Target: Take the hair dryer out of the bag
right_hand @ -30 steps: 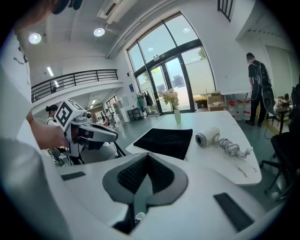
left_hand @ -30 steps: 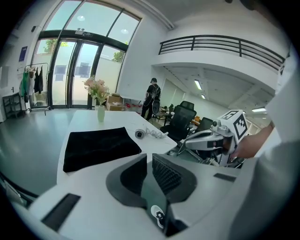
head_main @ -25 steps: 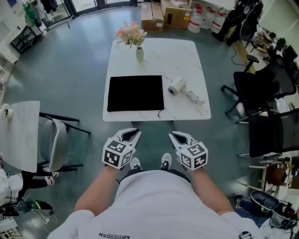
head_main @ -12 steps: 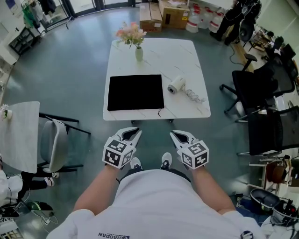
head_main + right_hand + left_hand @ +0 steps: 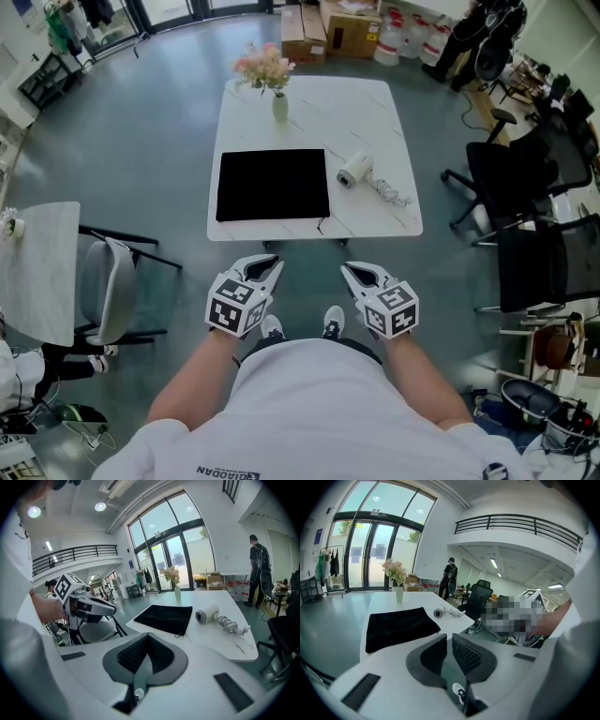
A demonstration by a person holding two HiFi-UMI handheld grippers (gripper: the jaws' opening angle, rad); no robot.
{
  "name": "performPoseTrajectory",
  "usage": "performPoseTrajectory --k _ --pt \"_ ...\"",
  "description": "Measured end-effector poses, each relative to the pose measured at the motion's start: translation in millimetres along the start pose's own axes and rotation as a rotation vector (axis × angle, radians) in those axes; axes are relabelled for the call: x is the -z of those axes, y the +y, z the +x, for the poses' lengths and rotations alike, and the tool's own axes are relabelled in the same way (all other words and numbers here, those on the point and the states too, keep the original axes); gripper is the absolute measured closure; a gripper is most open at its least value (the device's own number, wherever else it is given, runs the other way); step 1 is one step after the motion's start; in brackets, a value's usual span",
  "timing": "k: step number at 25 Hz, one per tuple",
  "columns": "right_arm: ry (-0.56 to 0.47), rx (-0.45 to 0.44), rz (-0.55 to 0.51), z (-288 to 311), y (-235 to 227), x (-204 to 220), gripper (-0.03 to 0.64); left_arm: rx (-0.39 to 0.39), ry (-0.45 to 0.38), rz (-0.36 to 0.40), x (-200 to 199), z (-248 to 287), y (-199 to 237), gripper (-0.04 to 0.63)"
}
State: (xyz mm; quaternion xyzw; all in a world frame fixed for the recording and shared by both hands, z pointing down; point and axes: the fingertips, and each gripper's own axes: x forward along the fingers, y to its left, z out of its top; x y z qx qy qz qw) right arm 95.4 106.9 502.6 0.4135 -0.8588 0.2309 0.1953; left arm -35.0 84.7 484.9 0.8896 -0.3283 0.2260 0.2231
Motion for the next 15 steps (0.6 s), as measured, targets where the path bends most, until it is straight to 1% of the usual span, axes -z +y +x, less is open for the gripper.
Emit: performPoseTrajectory --k 6,15 --pt "0.005 -0.008 0.007 1.6 1.7 0.2 0.601 -0.002 -0.005 0.004 -4.9 -1.9 0.4 0.546" --pt "-0.002 -0.009 0.003 0.1 2.4 -0.7 0.601 -0.004 0.009 0.002 -1.1 -0.3 -0.2 0.546"
